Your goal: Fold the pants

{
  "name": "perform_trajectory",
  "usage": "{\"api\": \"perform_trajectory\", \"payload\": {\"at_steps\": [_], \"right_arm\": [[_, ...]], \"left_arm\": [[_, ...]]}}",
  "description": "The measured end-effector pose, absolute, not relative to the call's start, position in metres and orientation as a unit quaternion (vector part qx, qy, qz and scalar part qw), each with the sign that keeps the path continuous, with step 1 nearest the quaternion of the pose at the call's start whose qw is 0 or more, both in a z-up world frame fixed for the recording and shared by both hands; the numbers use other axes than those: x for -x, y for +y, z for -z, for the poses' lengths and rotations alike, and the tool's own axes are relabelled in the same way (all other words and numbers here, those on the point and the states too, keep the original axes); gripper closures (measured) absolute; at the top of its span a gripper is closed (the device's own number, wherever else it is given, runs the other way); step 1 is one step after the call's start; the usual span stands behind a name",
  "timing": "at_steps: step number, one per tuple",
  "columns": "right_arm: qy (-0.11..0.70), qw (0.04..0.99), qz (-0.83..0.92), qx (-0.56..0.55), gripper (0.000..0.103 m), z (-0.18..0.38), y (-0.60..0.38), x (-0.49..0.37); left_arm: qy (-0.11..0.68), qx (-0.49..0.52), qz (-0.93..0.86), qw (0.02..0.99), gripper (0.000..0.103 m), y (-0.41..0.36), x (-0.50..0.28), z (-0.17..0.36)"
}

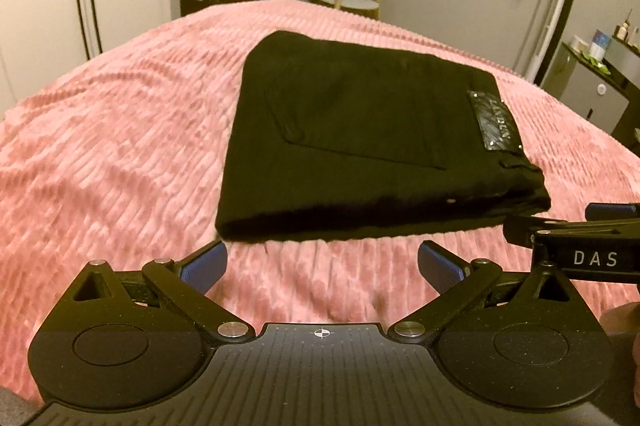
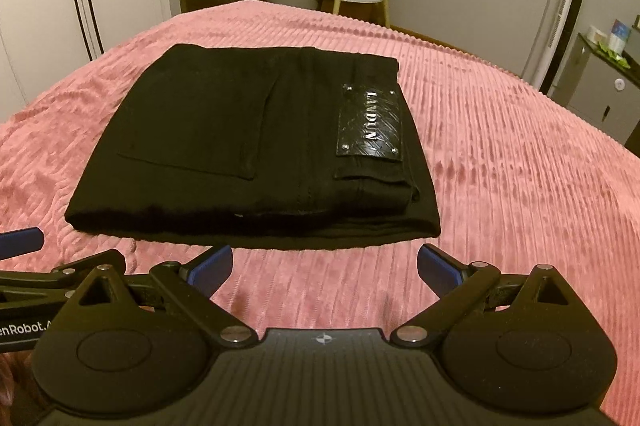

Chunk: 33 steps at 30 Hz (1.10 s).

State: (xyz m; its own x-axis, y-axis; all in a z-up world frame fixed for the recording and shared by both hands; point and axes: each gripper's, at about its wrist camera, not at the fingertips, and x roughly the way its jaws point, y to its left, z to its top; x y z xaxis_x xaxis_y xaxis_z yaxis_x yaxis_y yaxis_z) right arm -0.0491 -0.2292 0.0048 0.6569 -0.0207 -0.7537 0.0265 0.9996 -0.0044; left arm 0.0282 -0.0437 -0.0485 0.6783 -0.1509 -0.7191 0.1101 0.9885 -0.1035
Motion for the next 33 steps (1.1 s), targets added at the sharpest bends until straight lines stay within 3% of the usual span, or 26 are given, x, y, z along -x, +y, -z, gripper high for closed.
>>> {"api": "perform_trajectory", "payload": {"at_steps": [33], "right_arm": [[0.409, 0.912, 0.01, -0.004, 0.004, -0.0069, -0.2297, 0.0521]], "left_arm": [[0.409, 0.02, 0.062, 0.91, 0.0, -0.0433, -0.0307, 0.0531]]}}
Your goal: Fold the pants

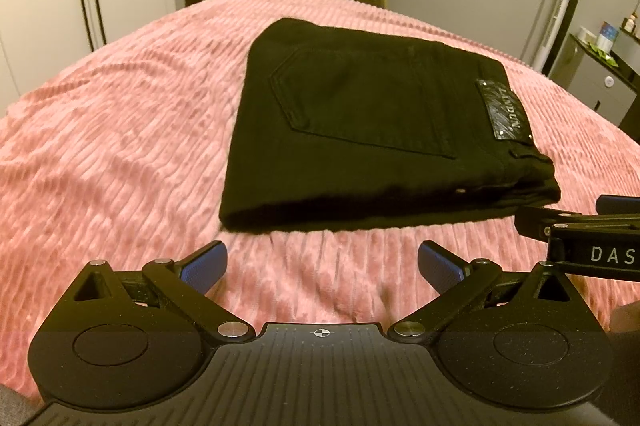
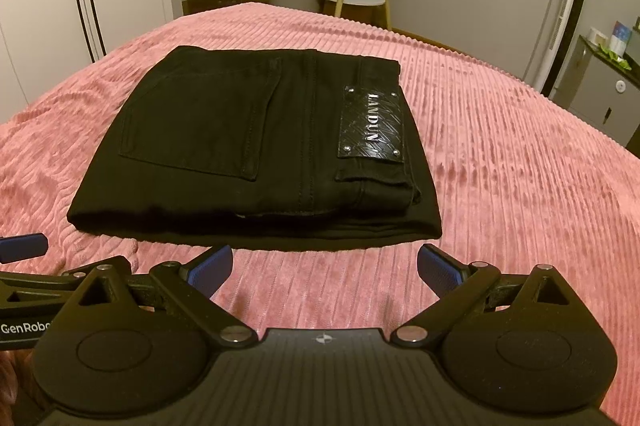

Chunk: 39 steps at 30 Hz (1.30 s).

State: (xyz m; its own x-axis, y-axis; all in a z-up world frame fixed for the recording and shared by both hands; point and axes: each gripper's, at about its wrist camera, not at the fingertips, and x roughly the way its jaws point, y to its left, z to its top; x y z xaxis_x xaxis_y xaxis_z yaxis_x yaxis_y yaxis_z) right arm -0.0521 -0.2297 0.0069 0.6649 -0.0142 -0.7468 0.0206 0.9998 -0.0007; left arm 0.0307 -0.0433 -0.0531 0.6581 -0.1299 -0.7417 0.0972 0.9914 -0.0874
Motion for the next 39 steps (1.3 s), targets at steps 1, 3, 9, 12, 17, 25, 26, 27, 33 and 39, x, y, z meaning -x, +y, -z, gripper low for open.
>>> {"api": "perform_trajectory", "payload": {"at_steps": [1, 3, 9, 12, 17, 25, 26, 27, 33, 39], "right_arm": [[0.409, 0.912, 0.009, -0.004, 0.004, -0.007, -0.2297, 0.052], [0.409, 0.913, 0.009, -0.003, 0.004, -0.0068, -0.2298, 0.0521], [0.409, 0.912, 0.009, -0.004, 0.004, -0.0069, -0.2298, 0.0522], [0.409, 0.913, 0.009, -0.004, 0.004, -0.0071, -0.2298, 0.0522], [0.409, 0.912, 0.009, -0.004, 0.004, -0.0072, -0.2297, 0.0522], [0.408, 0.913, 0.009, -0.004, 0.004, -0.0075, -0.2296, 0.0524], [0.408, 0.913, 0.008, -0.004, 0.004, -0.0076, -0.2299, 0.0524], [0.408, 0.913, 0.008, -0.004, 0.004, -0.0076, -0.2298, 0.0525], [0.408, 0.913, 0.008, -0.004, 0.004, -0.0074, -0.2298, 0.0524], [0.408, 0.913, 0.008, -0.004, 0.004, -0.0073, -0.2298, 0.0523]], "left_arm": [[0.408, 0.02, 0.063, 0.911, 0.0, -0.0431, -0.0308, 0.0529], [0.408, 0.02, 0.063, 0.911, 0.0, -0.0429, -0.0309, 0.0529], [0.409, 0.024, 0.056, 0.91, 0.0, -0.0403, -0.0316, 0.0534], [0.409, 0.026, 0.055, 0.91, 0.0, -0.0399, -0.0317, 0.0532], [0.404, 0.019, 0.055, 0.913, 0.0, -0.042, -0.0304, 0.052], [0.402, 0.026, 0.058, 0.913, 0.0, -0.0419, -0.0296, 0.051], [0.402, 0.026, 0.059, 0.913, 0.0, -0.0421, -0.0295, 0.0505], [0.402, 0.026, 0.058, 0.913, 0.0, -0.0424, -0.0295, 0.0504], [0.402, 0.025, 0.061, 0.913, 0.0, -0.0427, -0.0293, 0.0504], [0.41, 0.025, 0.067, 0.909, 0.0, -0.0447, -0.0295, 0.0518]]}}
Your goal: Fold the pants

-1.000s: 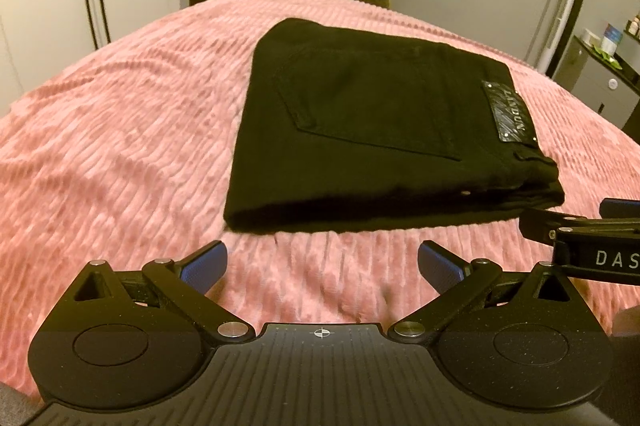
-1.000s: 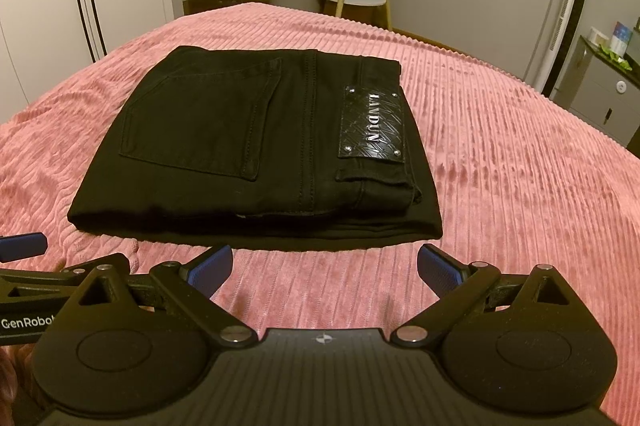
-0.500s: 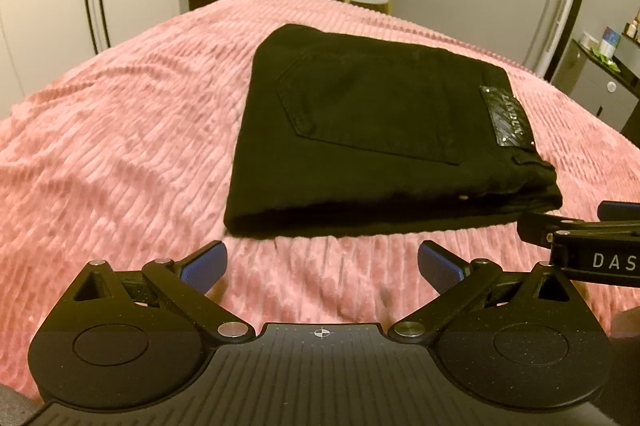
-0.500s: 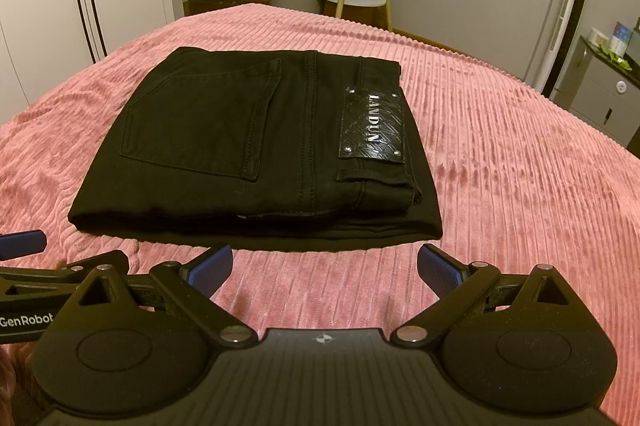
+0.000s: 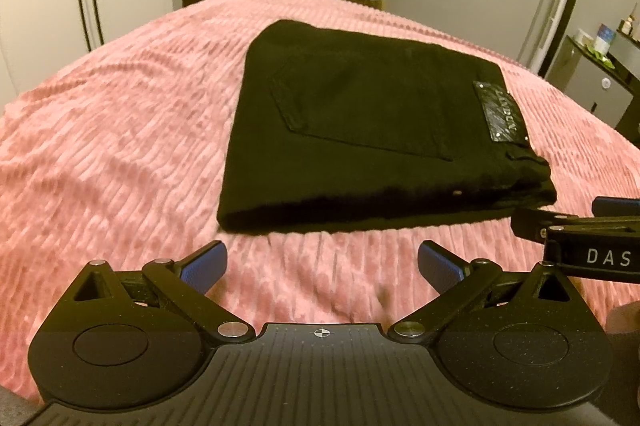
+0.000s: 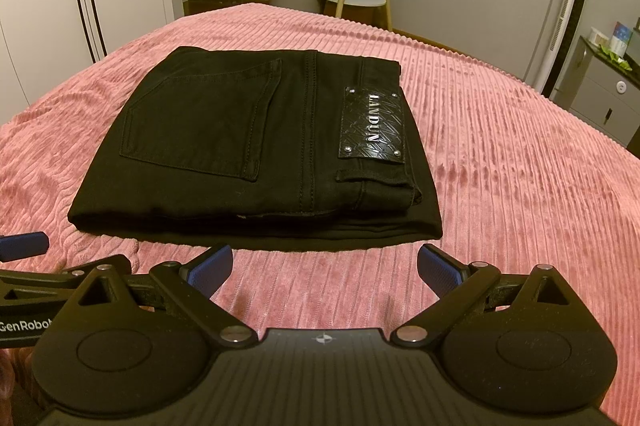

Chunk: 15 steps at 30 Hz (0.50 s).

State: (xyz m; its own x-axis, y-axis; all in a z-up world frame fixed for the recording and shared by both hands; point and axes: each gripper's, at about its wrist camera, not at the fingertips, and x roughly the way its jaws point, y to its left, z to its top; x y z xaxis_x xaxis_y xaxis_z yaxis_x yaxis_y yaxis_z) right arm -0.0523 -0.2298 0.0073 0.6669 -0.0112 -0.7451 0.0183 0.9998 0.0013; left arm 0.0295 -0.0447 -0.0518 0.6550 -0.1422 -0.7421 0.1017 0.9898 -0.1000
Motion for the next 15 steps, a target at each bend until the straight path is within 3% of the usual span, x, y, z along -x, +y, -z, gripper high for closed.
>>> {"api": "perform_trajectory", "payload": {"at_steps": [15], "right_arm": [[0.408, 0.913, 0.008, -0.004, 0.004, -0.0073, -0.2298, 0.0523]], "left_arm": [[0.407, 0.012, 0.067, 0.911, 0.0, -0.0488, -0.0265, 0.0521]]}}
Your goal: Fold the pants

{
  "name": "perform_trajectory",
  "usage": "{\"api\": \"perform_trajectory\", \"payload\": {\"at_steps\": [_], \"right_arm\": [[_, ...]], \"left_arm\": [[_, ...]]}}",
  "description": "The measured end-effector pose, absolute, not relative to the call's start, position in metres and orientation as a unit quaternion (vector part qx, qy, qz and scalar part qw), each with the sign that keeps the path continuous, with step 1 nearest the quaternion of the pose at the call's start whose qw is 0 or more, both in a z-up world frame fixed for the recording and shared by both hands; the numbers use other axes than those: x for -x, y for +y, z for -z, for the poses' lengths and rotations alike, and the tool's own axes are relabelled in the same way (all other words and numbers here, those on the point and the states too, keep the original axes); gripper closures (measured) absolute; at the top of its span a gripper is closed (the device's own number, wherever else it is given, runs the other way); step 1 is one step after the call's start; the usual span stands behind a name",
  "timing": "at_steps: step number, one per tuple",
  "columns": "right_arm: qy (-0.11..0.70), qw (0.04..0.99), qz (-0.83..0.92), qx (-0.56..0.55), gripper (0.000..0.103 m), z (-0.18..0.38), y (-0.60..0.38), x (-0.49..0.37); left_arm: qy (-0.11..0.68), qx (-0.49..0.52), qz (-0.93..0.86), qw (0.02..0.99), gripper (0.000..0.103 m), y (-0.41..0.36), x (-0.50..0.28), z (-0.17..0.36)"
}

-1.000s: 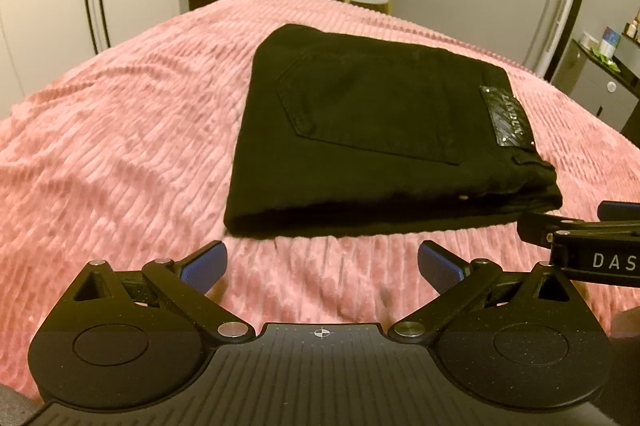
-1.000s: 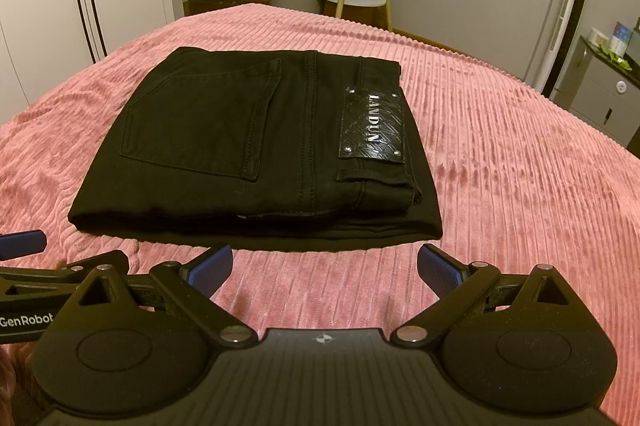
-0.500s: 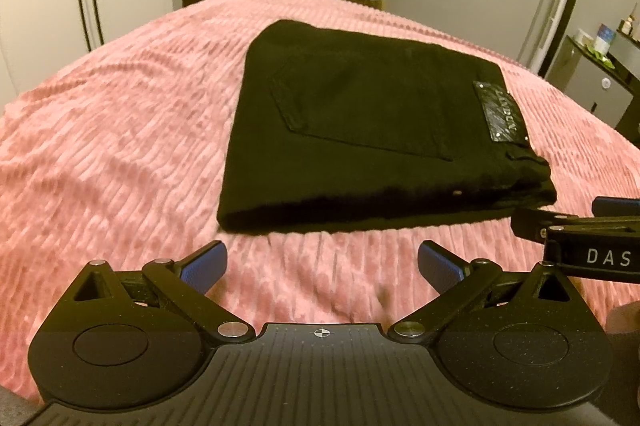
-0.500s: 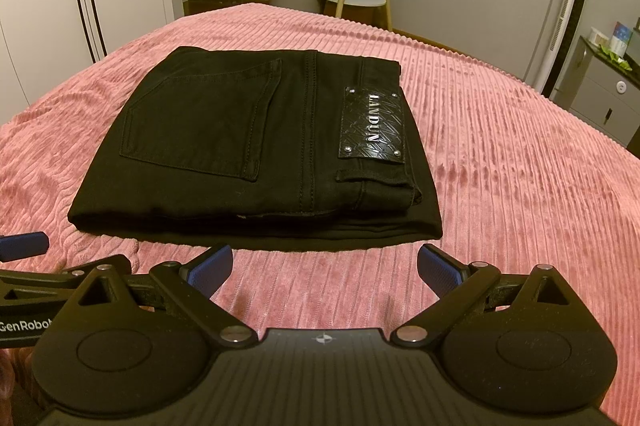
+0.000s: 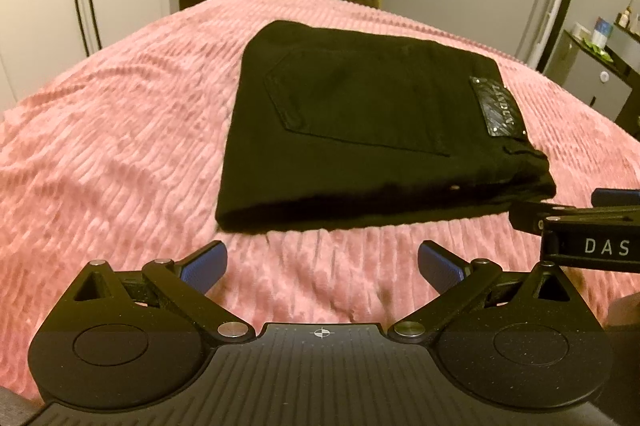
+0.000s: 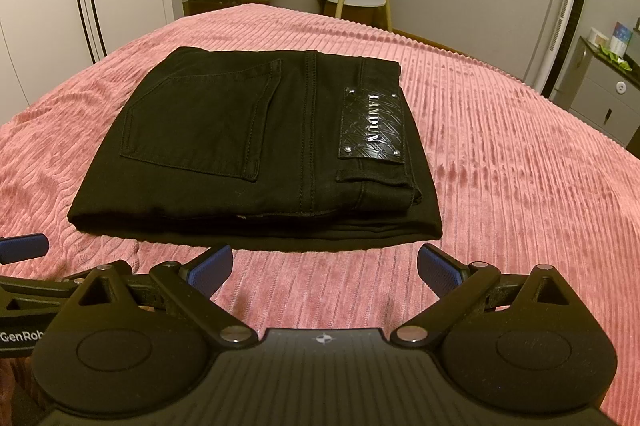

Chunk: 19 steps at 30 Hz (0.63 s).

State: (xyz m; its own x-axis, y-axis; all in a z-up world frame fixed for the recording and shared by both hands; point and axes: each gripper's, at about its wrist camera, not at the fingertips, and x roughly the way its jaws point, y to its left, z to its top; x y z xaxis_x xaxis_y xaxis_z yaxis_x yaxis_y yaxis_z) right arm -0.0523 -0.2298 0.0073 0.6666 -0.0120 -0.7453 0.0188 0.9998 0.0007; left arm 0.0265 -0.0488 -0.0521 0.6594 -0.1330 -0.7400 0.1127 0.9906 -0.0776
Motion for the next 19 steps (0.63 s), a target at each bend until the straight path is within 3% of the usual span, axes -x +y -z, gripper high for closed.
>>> {"api": "perform_trajectory", "payload": {"at_steps": [19], "right_arm": [[0.409, 0.913, 0.009, -0.005, 0.004, -0.0071, -0.2302, 0.0524]], "left_arm": [[0.415, 0.013, 0.079, 0.906, 0.0, -0.0511, -0.0265, 0.0534]]}}
